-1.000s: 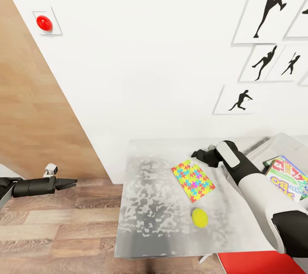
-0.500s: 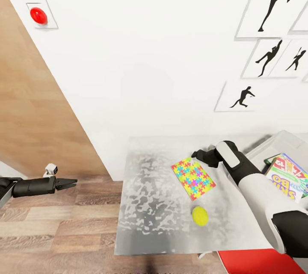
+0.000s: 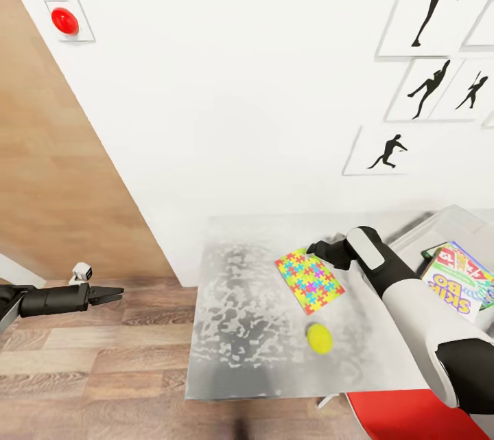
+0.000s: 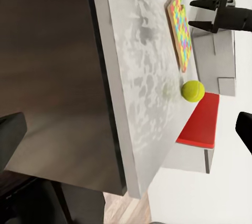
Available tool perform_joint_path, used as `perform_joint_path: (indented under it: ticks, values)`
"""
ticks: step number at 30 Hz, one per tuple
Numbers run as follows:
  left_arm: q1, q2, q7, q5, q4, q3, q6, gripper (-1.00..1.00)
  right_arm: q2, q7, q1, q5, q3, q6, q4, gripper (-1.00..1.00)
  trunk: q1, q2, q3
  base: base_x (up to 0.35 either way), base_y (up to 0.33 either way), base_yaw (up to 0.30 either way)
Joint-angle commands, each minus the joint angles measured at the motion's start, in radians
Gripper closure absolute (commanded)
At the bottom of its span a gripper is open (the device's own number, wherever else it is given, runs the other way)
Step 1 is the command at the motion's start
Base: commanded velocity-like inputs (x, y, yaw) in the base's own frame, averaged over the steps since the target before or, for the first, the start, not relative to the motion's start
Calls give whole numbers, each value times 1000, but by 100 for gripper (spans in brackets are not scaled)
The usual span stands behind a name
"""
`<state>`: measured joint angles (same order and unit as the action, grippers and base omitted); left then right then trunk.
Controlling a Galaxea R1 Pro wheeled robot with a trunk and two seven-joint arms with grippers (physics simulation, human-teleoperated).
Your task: Put all the toys in the child's room - the three board games (two on the bed and one on the table), the two jigsaw puzzles on the table, and the tennis ball on the table - inside the toy box on the table in the child's room.
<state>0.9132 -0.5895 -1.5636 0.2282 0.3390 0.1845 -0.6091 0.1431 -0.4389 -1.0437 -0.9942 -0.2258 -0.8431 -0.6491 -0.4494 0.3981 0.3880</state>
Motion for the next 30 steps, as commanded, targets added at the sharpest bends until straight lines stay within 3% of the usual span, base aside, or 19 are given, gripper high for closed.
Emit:
perform_joint_path:
  ticks: [1,14,30]
  values:
    - [1,-1,-3,5,0,7,-11,-100,1,-9,-1,-11,-6,-1,-1,-100,-1,2,2,-4,55,0]
    - [1,-1,-4,5,0,7,-11,-100,1,-9,-1,-11,-6,-1,-1,-100,-1,2,2,-24,106,0]
    - [1,-1,-4,5,0,7,-11,-100,1,-10,-1,-11,-6,1,0,-100,-1,2,2,-4,7,0]
